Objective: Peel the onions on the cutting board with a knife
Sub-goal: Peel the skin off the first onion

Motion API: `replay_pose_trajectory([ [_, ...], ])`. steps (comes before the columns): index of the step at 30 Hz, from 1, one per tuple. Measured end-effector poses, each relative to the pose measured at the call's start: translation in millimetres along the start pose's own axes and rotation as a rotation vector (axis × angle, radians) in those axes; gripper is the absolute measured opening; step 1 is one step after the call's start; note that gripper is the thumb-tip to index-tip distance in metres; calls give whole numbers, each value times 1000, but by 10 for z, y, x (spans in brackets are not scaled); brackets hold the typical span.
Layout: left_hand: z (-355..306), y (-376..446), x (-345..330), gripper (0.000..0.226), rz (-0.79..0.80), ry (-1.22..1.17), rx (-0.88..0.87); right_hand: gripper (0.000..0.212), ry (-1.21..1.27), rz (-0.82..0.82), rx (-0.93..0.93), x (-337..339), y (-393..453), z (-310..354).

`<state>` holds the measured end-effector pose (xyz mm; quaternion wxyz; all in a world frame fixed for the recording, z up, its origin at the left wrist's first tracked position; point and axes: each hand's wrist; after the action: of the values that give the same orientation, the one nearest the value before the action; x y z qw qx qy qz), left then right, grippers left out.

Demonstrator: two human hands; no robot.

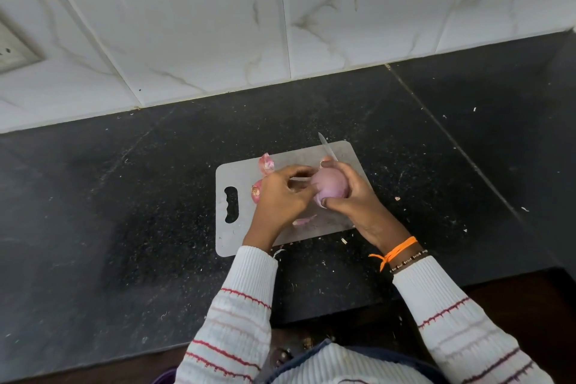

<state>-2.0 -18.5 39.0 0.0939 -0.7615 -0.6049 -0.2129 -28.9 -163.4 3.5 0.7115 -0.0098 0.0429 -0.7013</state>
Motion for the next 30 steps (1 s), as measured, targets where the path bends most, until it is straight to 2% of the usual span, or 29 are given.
replay_pose_trajectory([
  [9, 17, 2, 25, 29, 17, 119, -44, 62, -205, 33, 50, -16, 1, 21],
  [12, 4, -15, -27, 29, -21, 193, -79, 68, -250, 20, 70, -27, 4, 48],
  [20, 38, -52, -109, 21, -103, 131, 6, 67, -247, 22, 50, -32, 21, -55],
  [30, 128, -46, -125, 20, -106, 72, 88, 70, -151, 60, -35, -80, 25, -193],
])
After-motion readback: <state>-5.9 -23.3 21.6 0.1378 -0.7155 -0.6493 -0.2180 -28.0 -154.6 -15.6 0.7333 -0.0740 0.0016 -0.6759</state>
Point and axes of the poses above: each hand's wrist, its own y-axis towards the middle knuckle, its own x-axis out of the back of the hand, z = x × y
